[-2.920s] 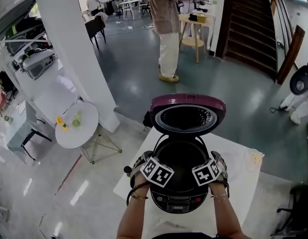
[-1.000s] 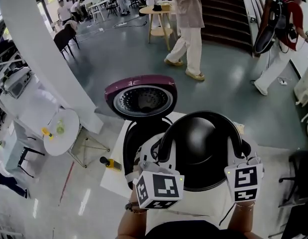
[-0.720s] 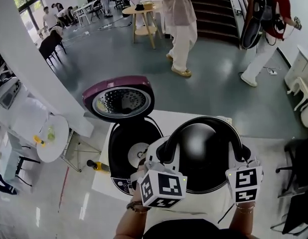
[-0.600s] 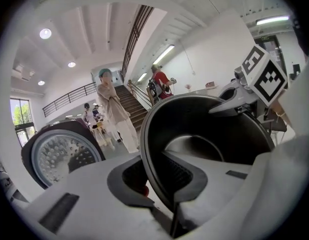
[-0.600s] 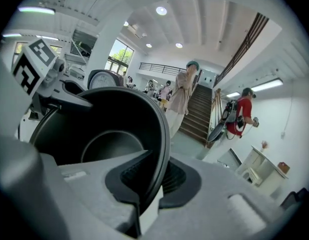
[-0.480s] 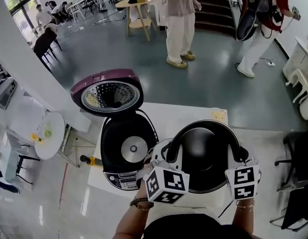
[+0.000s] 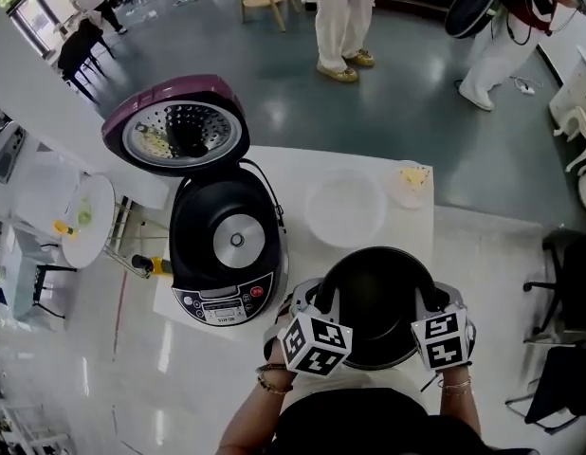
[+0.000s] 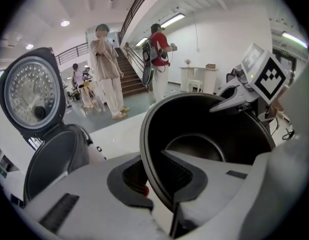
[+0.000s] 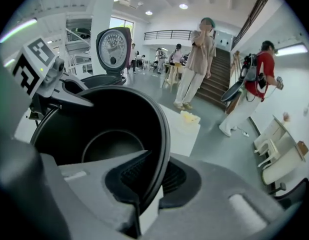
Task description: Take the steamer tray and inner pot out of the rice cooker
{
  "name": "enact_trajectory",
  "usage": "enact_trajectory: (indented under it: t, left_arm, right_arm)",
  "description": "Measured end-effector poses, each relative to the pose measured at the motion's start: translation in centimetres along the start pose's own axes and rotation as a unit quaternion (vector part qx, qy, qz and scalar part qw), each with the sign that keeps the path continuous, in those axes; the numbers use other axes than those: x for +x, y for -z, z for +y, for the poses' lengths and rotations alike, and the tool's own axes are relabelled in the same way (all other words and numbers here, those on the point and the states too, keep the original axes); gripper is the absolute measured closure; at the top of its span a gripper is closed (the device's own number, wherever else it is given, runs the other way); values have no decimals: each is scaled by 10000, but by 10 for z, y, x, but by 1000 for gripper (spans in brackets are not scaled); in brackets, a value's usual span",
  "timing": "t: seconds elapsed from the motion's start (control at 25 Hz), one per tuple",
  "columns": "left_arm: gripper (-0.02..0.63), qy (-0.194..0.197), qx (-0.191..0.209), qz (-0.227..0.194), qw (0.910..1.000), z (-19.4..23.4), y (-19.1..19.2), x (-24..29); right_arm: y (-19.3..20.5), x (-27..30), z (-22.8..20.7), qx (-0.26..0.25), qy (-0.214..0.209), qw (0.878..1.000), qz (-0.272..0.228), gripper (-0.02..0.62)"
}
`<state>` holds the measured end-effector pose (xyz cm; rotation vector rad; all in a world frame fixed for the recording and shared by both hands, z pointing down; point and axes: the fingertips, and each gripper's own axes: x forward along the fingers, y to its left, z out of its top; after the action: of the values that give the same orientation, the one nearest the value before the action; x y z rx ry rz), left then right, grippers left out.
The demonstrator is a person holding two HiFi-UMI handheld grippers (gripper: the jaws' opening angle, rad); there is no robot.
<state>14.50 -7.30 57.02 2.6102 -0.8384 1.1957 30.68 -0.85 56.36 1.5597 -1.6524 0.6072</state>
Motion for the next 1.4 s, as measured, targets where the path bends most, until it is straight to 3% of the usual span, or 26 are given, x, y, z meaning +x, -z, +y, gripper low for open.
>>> enact_trajectory:
  t: [0.24,0.48,1.28,1.32,1.36,1.4]
  left_arm:
    - [549,56,-324,571,9978,-13,52,17]
    - [549,18,-468,799,9957,-11,70,30]
    - [549,-267,-510,384,9976,16,47,58]
    - [548,-306,-471,391,9977,16,47,58]
    - [543,-377,-388,392,9978,17,47,56]
    - [533,-484,-278,358,9978,19,46,55]
  right_arm:
    - [37,30,24,-118,-436,9981,408,566]
    - [42,49,31,-239,-597,9967,505,565]
    - [17,80,12,-334,-475,9981,217,563]
    - [17,80,13,-416,-485,9977,214,555]
    - [18,80,15,-491,-519,9972,214,486]
    - [18,80,17,-522,-575,9968,208,351]
